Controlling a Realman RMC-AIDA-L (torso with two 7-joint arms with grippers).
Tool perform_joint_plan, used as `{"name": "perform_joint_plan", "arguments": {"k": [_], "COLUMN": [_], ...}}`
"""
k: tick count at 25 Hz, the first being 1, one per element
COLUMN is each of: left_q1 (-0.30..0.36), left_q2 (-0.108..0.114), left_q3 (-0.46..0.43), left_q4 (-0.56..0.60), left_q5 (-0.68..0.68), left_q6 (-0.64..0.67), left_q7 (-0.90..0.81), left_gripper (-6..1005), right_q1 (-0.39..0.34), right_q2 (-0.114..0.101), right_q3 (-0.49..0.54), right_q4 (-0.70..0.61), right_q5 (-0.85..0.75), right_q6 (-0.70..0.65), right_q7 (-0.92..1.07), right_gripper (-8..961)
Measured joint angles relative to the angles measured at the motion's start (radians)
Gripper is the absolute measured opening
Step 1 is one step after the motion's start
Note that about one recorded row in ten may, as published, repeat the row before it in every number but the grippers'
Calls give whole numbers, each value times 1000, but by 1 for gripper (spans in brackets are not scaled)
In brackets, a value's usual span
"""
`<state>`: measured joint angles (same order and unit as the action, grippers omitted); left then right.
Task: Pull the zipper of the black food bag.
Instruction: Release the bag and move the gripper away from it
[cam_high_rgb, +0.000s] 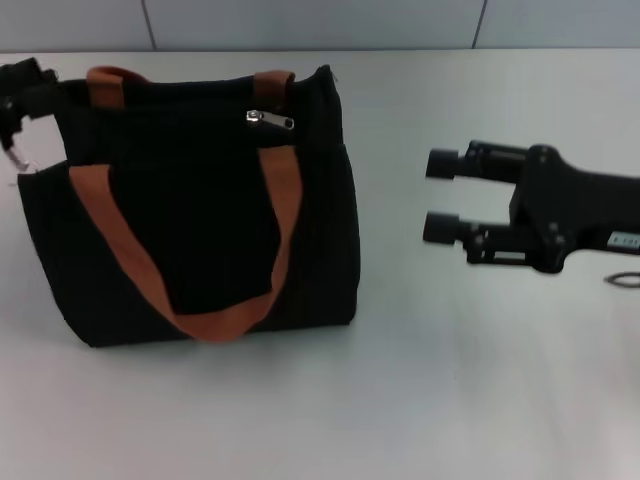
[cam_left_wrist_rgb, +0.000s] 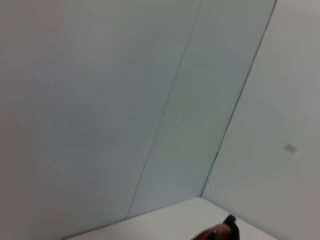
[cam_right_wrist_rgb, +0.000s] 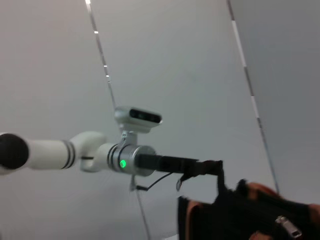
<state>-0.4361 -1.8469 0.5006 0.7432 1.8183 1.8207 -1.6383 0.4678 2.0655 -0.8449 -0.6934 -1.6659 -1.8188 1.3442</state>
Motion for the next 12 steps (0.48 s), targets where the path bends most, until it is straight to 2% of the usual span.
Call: {"name": "perform_joint_plan", "arguments": {"k": [5,6,8,12], "left_q1": [24,45,64,65], "left_q2": [2,-2,-7,-11], "left_q3": [-1,1,6,-14], "left_q4": [34,71,151,233], "left_q5": [0,5,79,179], "left_q6": [91,118,102,87], "left_q7": [6,2,-21,-56], "left_gripper": [539,563,609,703], "right_q1": [0,1,3,0], "right_q2": [3,4,9,10], "right_q3": [-4,-4,-4,-4], "right_q4": [11,11,14,18], "right_q5": [-59,-70,-90,-95], "right_q6": [-11,-11,-7,-4], "right_q7": [-36,-37,-40,-47], "right_gripper": [702,711,728,746]}}
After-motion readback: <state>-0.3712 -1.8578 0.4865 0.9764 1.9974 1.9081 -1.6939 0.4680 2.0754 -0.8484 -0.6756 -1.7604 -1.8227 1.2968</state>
